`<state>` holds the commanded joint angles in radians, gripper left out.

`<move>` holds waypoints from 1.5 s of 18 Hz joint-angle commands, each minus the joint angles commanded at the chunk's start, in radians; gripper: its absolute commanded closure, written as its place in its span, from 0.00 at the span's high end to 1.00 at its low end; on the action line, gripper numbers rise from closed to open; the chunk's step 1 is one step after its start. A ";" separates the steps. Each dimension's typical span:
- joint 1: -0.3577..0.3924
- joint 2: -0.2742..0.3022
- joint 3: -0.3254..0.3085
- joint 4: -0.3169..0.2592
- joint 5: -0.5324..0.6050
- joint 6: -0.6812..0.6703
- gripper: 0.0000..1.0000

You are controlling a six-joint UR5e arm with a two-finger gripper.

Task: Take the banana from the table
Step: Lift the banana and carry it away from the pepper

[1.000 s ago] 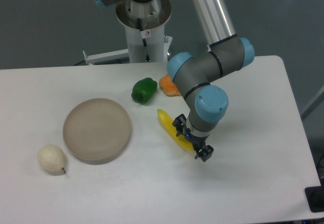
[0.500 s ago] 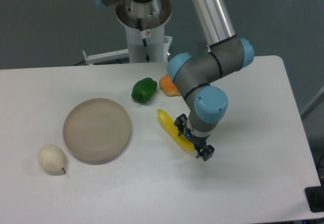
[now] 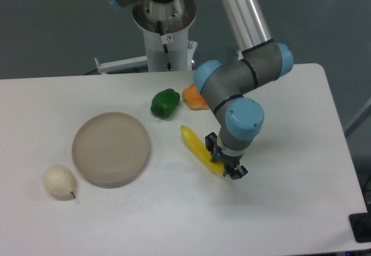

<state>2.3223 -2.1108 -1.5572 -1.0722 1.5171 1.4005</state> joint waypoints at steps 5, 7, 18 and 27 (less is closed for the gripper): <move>0.029 0.003 0.110 -0.125 -0.002 0.000 0.03; 0.045 -0.008 0.193 -0.196 0.000 -0.002 0.03; 0.146 -0.150 0.465 -0.245 0.002 0.000 0.00; 0.144 -0.164 0.474 -0.242 0.011 0.000 0.00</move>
<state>2.4666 -2.2749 -1.0830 -1.3146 1.5278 1.4005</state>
